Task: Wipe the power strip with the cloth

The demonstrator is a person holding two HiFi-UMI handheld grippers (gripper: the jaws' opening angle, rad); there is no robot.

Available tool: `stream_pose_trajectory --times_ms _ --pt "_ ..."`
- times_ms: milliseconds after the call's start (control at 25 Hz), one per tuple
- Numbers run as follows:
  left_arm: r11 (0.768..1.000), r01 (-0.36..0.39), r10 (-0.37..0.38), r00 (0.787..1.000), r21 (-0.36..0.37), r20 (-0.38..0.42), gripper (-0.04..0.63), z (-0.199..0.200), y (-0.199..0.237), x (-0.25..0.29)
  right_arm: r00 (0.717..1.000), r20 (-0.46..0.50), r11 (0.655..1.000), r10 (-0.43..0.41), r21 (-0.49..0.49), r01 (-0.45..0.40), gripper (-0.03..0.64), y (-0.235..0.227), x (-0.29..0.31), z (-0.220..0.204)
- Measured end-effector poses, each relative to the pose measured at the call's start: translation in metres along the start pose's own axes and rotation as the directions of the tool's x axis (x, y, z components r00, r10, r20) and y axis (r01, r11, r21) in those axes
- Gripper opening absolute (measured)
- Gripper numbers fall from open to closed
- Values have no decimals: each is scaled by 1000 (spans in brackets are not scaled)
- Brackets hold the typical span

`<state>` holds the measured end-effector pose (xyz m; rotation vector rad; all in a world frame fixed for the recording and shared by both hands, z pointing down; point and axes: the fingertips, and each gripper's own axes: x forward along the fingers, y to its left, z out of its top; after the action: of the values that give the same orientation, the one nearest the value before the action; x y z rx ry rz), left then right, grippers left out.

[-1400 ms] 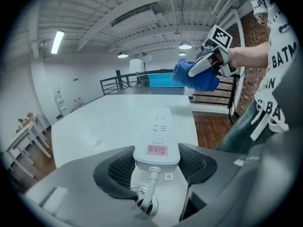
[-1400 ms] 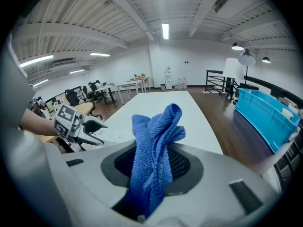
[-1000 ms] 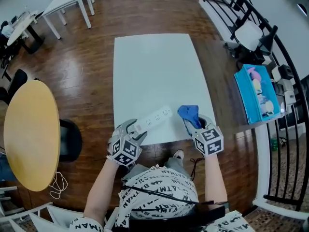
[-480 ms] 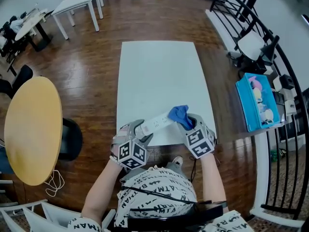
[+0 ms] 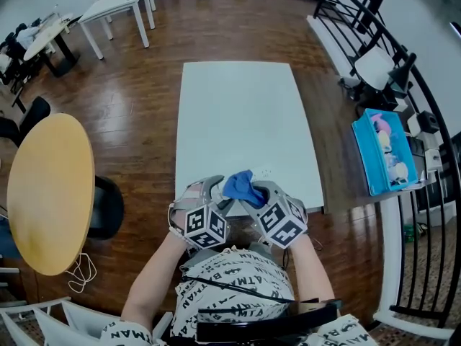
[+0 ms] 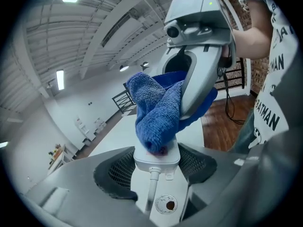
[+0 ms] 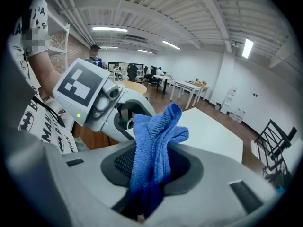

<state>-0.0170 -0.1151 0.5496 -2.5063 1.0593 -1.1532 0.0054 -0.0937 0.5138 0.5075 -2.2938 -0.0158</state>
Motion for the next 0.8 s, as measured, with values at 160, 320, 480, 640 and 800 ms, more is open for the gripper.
stream_pose_trajectory --times_ms 160,320,480,640,800 --pt "1000 -8 8 1000 26 1 284 3 -1 0 997 24 997 69 -42 -68 137 23 4 20" --pt "999 -19 18 1000 38 7 284 1 1 -5 996 12 993 90 -77 -89 137 29 5 24" --pt "1000 -26 25 1000 17 8 284 -2 4 -6 998 16 998 55 -44 -54 137 13 -3 16" --pt "1000 -29 29 1000 -3 12 284 -5 7 -9 1000 -2 1000 8 -24 -8 137 -3 -15 8" --pt "1000 -21 21 1000 -2 17 284 -3 5 -8 1000 -5 998 30 -50 -30 137 6 -12 14"
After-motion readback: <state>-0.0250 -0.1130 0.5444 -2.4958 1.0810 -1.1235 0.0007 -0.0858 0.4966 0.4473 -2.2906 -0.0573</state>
